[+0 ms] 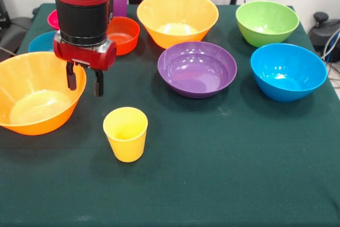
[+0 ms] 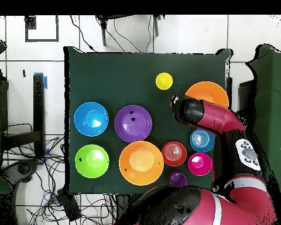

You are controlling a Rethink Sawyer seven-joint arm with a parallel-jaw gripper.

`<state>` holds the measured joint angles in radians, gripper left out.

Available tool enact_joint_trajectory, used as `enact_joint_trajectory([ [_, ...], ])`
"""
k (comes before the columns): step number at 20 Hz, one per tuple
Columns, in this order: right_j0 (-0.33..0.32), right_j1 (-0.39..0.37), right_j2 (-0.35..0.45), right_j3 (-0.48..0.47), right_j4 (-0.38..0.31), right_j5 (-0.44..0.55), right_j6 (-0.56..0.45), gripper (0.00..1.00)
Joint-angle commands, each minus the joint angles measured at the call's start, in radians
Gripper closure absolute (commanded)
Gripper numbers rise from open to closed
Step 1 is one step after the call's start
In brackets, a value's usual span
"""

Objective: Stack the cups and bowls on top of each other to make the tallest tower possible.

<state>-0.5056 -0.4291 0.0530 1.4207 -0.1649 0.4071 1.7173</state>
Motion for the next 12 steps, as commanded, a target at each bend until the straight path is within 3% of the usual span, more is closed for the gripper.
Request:
enact_joint_trajectory([
  [1,0.012,0.014,0.092,0.023,-0.058,0.068,-0.045,0.00],
  [5,0.011,0.012,0.094,0.025,-0.059,0.061,-0.043,0.00],
  [6,0.008,0.012,0.097,0.027,-0.057,0.060,-0.042,1.00],
  [12,0.007,0.010,0.098,0.034,-0.053,0.049,-0.031,1.00],
])
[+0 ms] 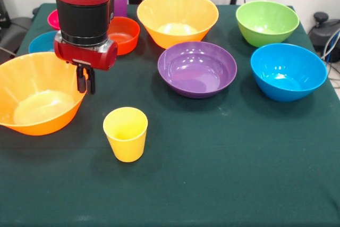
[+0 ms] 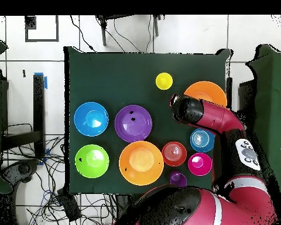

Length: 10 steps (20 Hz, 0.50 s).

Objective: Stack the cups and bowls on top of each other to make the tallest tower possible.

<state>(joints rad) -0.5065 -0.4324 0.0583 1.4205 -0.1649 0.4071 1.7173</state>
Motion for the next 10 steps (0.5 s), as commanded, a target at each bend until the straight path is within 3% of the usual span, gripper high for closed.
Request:
enact_joint_trajectory([
  [1,0.009,0.013,0.091,0.033,-0.053,0.051,-0.030,1.00],
  [10,0.038,0.011,0.055,0.007,-0.056,0.089,-0.020,1.00],
])
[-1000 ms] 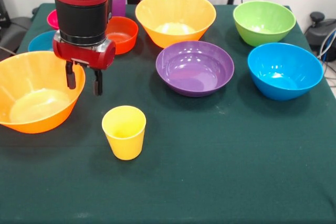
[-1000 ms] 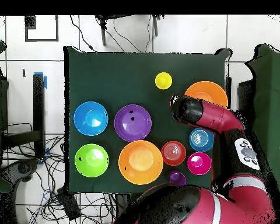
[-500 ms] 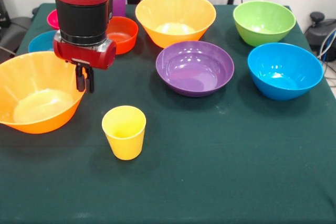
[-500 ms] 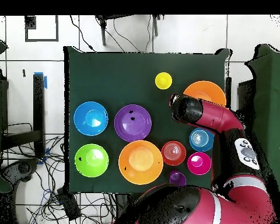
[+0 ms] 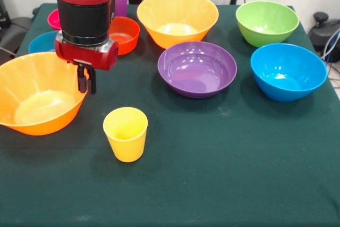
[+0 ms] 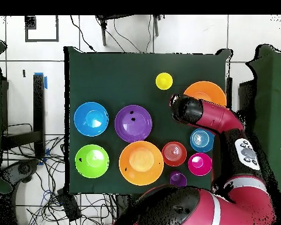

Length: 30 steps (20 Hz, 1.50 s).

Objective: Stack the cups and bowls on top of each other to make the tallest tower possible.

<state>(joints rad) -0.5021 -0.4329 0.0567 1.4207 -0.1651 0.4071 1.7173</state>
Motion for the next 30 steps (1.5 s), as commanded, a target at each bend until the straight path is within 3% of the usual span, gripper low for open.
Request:
enact_joint_trajectory([
  [1,0.032,0.010,0.057,0.008,-0.055,0.090,-0.021,1.00],
  [13,0.060,-0.095,0.018,0.040,-0.049,0.146,-0.011,1.00],
  [30,0.060,-0.064,-0.005,-0.031,-0.071,0.131,-0.030,1.00],
])
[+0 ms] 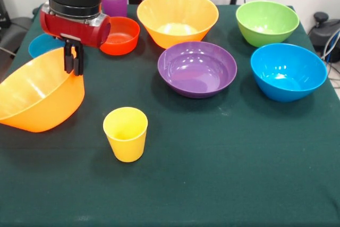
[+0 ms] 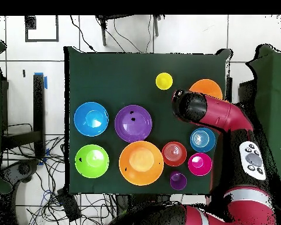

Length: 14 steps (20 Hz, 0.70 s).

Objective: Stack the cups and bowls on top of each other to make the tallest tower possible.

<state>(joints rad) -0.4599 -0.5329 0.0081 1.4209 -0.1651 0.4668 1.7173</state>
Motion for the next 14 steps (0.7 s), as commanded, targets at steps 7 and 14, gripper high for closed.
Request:
enact_joint_trajectory([
  [7,0.040,0.022,-0.011,-0.050,-0.097,0.065,-0.017,1.00],
  [14,0.070,0.018,-0.081,-0.110,-0.125,0.091,-0.035,1.00],
])
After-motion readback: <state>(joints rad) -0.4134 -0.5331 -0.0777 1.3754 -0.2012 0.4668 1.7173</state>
